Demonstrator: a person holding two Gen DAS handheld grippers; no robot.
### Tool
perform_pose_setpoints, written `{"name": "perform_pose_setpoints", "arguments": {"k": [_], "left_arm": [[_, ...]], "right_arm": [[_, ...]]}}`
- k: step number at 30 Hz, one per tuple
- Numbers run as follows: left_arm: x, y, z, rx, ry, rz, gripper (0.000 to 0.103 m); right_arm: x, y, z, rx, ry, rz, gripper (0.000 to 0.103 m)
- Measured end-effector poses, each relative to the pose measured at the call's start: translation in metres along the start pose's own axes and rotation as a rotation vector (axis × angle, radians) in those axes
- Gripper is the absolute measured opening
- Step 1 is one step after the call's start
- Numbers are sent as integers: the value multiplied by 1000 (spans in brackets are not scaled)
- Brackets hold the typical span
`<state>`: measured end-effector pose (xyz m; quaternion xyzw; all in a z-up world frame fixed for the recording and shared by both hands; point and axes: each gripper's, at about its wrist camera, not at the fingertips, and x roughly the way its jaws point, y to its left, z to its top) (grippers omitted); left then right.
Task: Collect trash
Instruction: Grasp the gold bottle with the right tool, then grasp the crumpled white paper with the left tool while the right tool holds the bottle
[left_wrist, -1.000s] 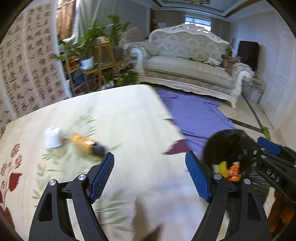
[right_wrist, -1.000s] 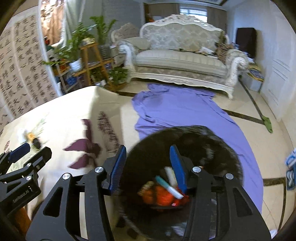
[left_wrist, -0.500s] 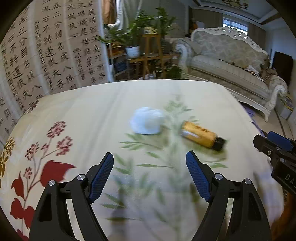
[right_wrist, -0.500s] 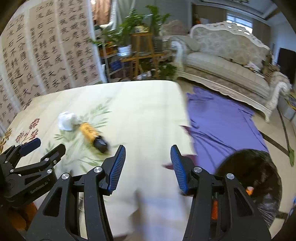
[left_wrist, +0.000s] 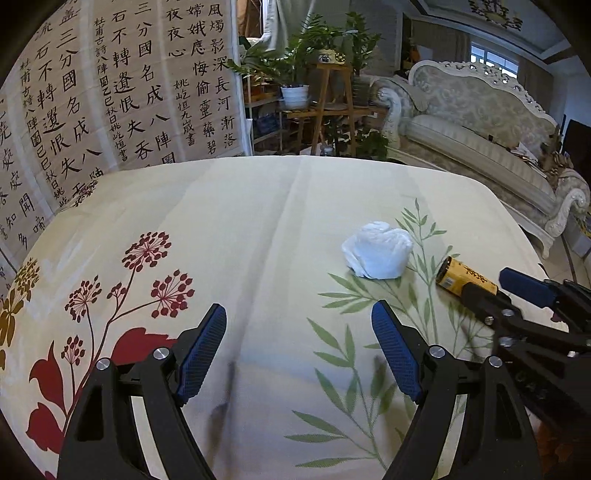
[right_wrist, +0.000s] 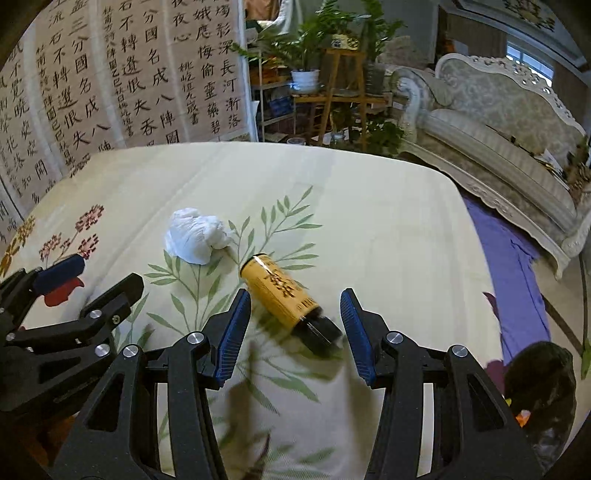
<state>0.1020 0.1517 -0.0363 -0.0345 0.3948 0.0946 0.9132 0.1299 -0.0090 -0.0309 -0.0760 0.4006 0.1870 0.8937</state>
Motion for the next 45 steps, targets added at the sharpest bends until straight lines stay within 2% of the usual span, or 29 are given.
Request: {"name": "perform_pose_setpoints", "arguments": {"k": [5,18,26,28,30,37,45], "left_arm": [[3,0,4,8,1,-7,79],[19,-23,23,57,-15,-32,81],[33,-41,36,92,-13,-59,81],[36,-43,37,102,-6,-67,64],[42,-45,36,114,32,-87,39],[34,-45,30,103,26,-106,33],[0,-63,14,115,-5,-153,33]], "right_arm": [[15,5,3,-20,44,13,23],[18,-36,5,56,36,-56,23],[19,-50,6,82,37,-57,23],[19,-51,5,81,37,-57,23],[19,-51,5,79,34,-56,23],[13,-49,1,83,14,-60,23],[-25,-56,-20,119,-26,-72,23]]}}
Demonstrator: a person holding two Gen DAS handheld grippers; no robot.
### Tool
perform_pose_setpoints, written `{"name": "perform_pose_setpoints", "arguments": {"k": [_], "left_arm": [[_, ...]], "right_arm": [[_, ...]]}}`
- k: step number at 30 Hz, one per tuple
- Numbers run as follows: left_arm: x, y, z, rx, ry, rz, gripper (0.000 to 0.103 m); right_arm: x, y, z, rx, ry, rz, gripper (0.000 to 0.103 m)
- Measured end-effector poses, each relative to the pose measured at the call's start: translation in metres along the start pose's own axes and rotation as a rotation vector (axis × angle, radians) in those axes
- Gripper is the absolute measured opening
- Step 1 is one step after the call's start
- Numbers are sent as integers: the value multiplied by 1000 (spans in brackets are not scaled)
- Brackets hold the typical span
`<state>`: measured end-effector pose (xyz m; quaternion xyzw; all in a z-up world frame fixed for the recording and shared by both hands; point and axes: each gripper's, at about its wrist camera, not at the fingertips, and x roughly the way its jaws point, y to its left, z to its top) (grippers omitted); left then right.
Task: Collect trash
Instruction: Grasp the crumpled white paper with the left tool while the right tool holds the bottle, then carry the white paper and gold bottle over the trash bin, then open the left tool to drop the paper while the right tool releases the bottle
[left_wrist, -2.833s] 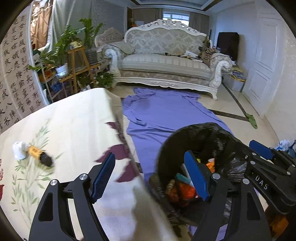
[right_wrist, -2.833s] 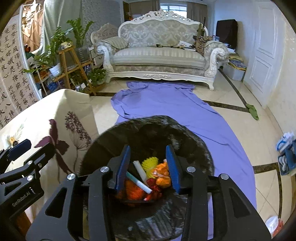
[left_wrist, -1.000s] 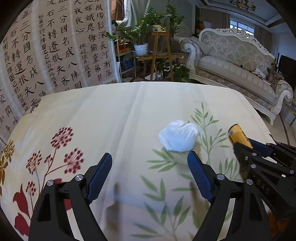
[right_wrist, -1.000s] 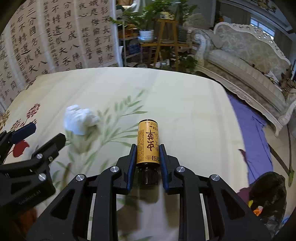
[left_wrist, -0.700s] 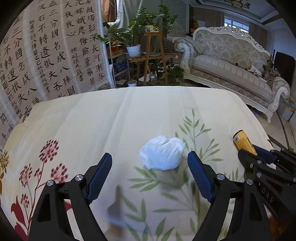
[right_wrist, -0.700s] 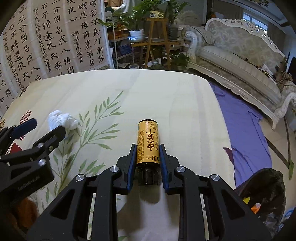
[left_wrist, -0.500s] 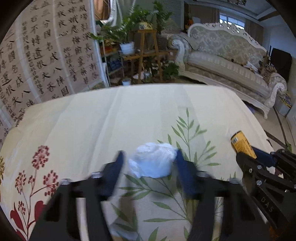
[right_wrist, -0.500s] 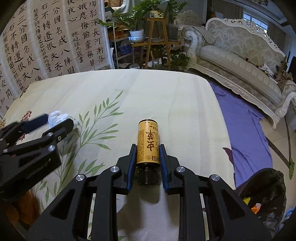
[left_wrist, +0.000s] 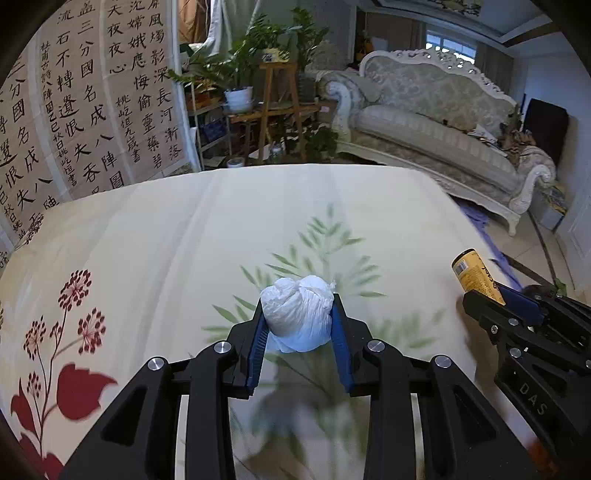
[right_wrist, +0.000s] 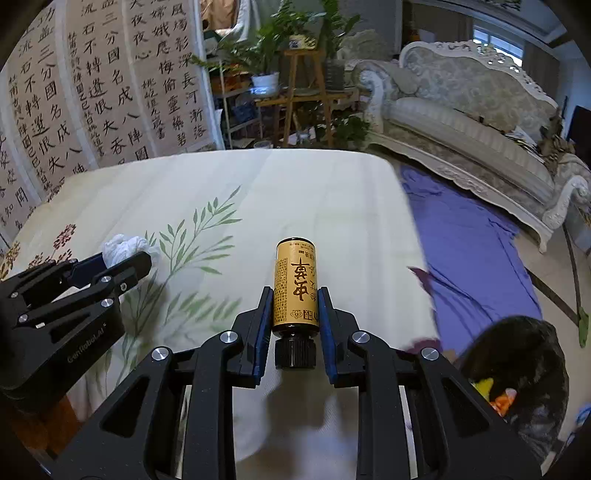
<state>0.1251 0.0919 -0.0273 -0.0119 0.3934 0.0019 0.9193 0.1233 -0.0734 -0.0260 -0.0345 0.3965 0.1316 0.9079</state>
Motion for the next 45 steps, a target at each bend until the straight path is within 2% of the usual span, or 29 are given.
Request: {"name": "perform_pose_setpoints", "arguments": {"k": [7,13,22,28,36,40,42,45], "left_arm": [[-32,-38,-9,26,-39,-72,33],[-56,-88,-15,94,-73,-162,33],[-65,-158,-25,187,-88,-270,33],[-61,-202,-35,248,-92,-303,33],[-49,-237,-34,306,-100,-313,35],[-45,-247,-35,319,-112,-304,49],[-44,-251,-35,320,-119,-300,68],[-43,-252,-36,316,-125,-292,73]], "right_arm": [[-47,-33,-27,67,-41,-55,23],[-85,-75,-55,137,-64,-136,23],[-121,-133,-93,243,-78,-267,23],[-132,-168,-113,299,-84,-342,23],[-136,-200,-125,349,-98,-407,23],[-135,-213,-128,374,-102,-421,23],[-132,-220,-129,388,-103,-421,24],[-130,-225,-130,402,-103,-423,25]]}}
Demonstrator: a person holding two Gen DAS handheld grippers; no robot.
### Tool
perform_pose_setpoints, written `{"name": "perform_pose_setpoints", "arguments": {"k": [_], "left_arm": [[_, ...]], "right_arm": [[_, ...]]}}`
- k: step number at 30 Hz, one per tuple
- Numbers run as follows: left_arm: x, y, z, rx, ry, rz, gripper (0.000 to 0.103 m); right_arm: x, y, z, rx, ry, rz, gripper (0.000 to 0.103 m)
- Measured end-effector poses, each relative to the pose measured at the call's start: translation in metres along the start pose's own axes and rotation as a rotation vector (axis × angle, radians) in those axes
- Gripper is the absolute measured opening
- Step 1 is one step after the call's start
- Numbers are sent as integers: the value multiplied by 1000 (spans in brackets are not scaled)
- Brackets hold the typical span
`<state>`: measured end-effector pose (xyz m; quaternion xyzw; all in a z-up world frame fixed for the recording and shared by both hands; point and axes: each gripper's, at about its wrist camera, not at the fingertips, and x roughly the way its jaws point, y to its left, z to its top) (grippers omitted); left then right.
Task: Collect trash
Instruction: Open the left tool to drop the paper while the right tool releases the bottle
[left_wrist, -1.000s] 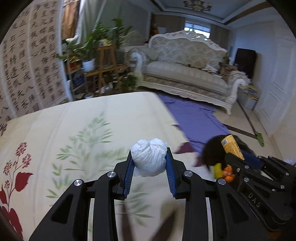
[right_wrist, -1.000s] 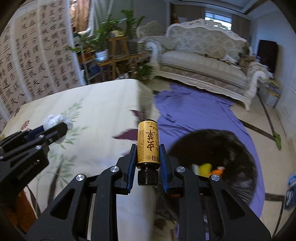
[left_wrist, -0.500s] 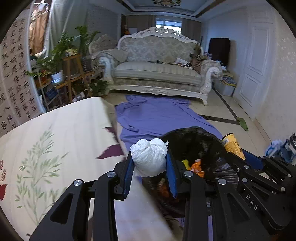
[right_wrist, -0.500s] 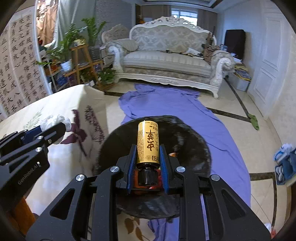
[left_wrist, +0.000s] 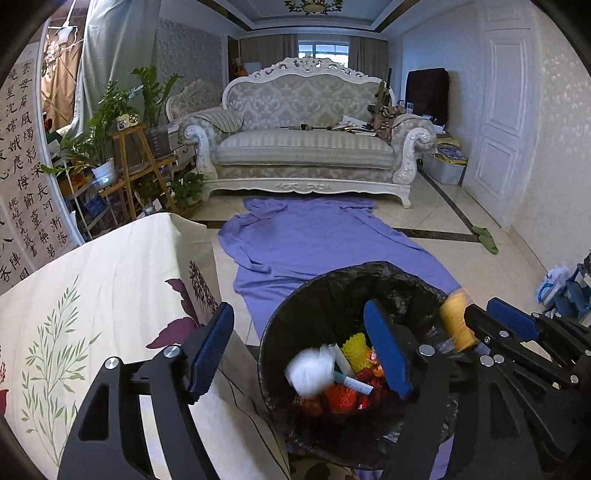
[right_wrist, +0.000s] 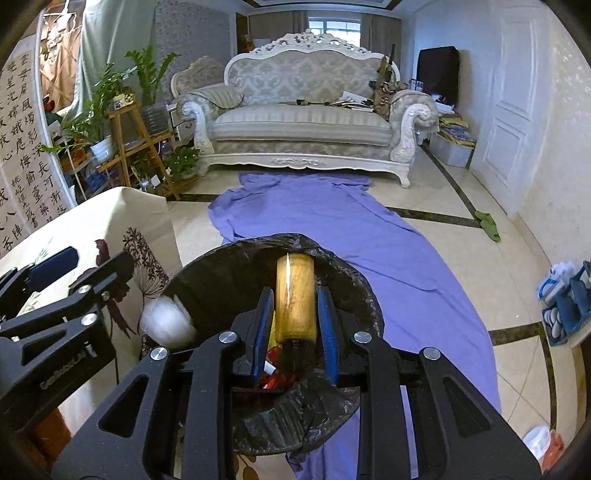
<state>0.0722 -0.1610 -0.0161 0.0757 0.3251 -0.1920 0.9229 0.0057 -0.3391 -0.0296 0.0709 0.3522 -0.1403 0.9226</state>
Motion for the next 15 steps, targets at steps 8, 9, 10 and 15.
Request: {"name": "perform_pose_setpoints", "arguments": {"k": [8,9,10,15], "left_arm": [[-6,4,-4,-12,1,34,79],[-8,5,-4,-17,0,39,80],[-10,4,-5,-19,0,41,80],[-23,12,-10,-25,-8,69,82]], "right_arm": [[-6,1,0,7,-15,-1,40],[-7,2,0,7,-16,-1,42],[-9,3,-1,7,-19,-3,46],[-19,6,-3,9,-31,0,49]]}}
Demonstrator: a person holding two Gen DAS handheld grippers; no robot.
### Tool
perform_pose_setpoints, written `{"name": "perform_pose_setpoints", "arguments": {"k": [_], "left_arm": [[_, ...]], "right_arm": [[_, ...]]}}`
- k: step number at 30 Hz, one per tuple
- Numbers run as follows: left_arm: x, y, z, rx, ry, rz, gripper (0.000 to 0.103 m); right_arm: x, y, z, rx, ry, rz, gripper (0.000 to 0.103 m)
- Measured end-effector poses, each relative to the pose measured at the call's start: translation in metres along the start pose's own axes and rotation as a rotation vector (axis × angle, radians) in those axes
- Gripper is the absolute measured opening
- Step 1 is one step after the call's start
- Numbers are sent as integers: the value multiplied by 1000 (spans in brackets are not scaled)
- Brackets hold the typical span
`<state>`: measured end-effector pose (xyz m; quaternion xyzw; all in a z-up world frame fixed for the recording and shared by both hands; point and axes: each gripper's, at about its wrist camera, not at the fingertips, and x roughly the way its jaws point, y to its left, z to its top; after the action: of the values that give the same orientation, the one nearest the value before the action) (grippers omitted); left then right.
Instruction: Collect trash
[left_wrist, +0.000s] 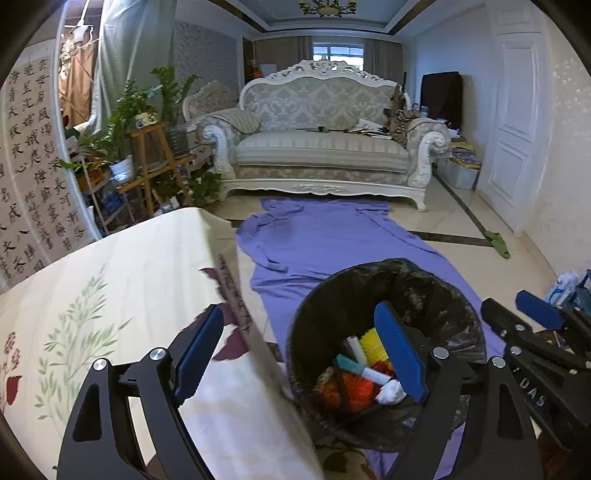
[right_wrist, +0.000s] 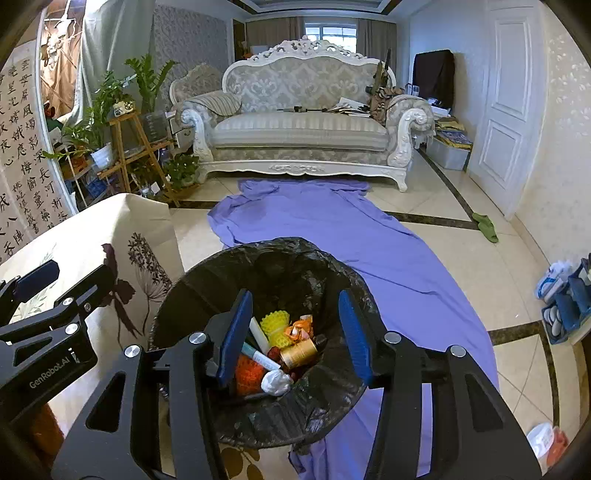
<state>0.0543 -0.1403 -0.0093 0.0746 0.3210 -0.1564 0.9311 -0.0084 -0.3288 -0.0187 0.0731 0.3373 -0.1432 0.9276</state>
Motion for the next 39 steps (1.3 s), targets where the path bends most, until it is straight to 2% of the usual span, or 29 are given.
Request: {"name": "perform_pose_setpoints", "arguments": {"k": [2,12,14,22,39], "left_arm": [[-6,4,-3,-7,0,10,82],[-37,29,-24,-69,10,32,84],[-43,32,-29,-73,13,39,84],[-62,47,-45,-101,12,65,84],[-70,56,-47,-123,-1,65,84]], "right_arm": [[-6,2,-3,-2,-7,0,54],[-36,20,-15,-23,-30,24,59],[-44,23,-18,-28,-38,29,63],[-61,32,-26,-39,-45,41,63],[-71,40,-29,-50,-59,48,63]]}}
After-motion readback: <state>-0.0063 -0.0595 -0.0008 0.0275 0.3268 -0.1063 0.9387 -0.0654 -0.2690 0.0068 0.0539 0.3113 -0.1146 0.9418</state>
